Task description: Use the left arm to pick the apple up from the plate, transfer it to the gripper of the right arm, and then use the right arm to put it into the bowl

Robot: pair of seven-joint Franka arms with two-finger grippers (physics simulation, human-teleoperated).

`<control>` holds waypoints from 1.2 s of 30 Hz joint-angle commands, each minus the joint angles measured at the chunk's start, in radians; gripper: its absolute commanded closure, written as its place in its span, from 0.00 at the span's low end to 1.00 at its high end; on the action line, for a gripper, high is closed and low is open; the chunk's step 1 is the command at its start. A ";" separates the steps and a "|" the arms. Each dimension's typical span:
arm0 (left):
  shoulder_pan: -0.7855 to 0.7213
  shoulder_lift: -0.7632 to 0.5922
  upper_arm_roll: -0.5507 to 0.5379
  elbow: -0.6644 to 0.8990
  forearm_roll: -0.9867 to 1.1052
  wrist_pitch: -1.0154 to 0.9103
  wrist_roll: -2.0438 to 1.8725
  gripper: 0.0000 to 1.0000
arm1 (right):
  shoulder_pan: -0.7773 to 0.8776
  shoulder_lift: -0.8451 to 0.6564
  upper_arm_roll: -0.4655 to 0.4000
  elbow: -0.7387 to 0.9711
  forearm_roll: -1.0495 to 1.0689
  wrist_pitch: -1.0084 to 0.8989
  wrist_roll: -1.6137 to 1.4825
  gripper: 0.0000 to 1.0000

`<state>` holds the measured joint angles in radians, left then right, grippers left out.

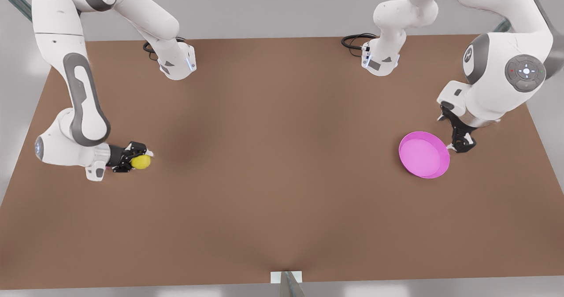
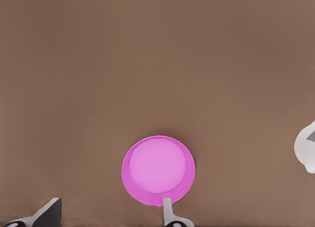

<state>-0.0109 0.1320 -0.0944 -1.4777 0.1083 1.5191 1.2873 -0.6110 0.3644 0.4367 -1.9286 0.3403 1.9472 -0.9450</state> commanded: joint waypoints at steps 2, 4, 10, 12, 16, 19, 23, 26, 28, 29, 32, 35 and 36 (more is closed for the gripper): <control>-0.008 0.009 0.081 -0.059 -0.104 0.081 -1.293 0.00 | -0.070 -0.005 0.001 0.000 -0.230 -0.067 0.066 0.35; -0.006 0.024 0.081 -0.055 -0.102 0.099 -1.290 0.00 | -0.085 -0.002 -0.007 0.000 -0.287 -0.062 0.042 0.35; -0.003 0.038 0.087 -0.050 -0.070 0.093 -1.300 0.00 | -0.145 0.053 -0.013 0.026 -0.454 0.039 0.006 0.35; 0.002 0.038 0.088 -0.050 -0.072 0.090 -1.301 0.00 | -0.167 0.096 -0.013 0.054 -0.514 0.091 0.006 0.35; 0.002 0.038 0.088 -0.050 -0.073 0.087 -1.307 0.00 | -0.197 0.154 -0.013 0.076 -0.623 0.170 0.006 0.35; 0.002 0.038 0.088 -0.050 -0.073 0.087 -1.313 0.00 | -0.200 0.157 -0.013 0.076 -0.638 0.171 0.006 0.35; 0.008 0.038 0.088 -0.050 -0.073 0.087 -1.313 0.00 | -0.207 0.162 -0.009 0.072 -0.664 0.154 0.005 0.33; 0.006 0.038 0.088 -0.049 -0.073 0.087 -1.313 0.00 | -0.219 0.162 -0.001 0.059 -0.662 0.108 -0.015 0.33; 0.006 0.038 0.088 -0.050 -0.073 0.087 -1.313 0.00 | -0.223 0.162 0.002 0.054 -0.662 0.090 -0.027 0.33; 0.006 0.038 0.088 -0.050 -0.073 0.087 -1.313 0.00 | -0.223 0.162 0.002 0.054 -0.662 0.090 -0.029 0.33; 0.006 0.038 0.088 -0.050 -0.073 0.087 -1.313 0.00 | -0.225 0.162 0.002 0.049 -0.662 0.091 -0.028 0.29; 0.006 0.038 0.088 -0.049 -0.073 0.086 -1.313 0.00 | -0.225 0.162 0.002 0.046 -0.662 0.090 -0.029 0.10; 0.006 0.038 0.088 -0.049 -0.073 0.087 -1.313 0.00 | -0.225 0.162 0.002 0.045 -0.662 0.090 -0.031 0.01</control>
<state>-0.0046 0.1713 -0.0061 -1.5278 0.0347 1.6061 0.1546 -0.8358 0.5274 0.4385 -1.8830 -0.3215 2.0459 -0.9598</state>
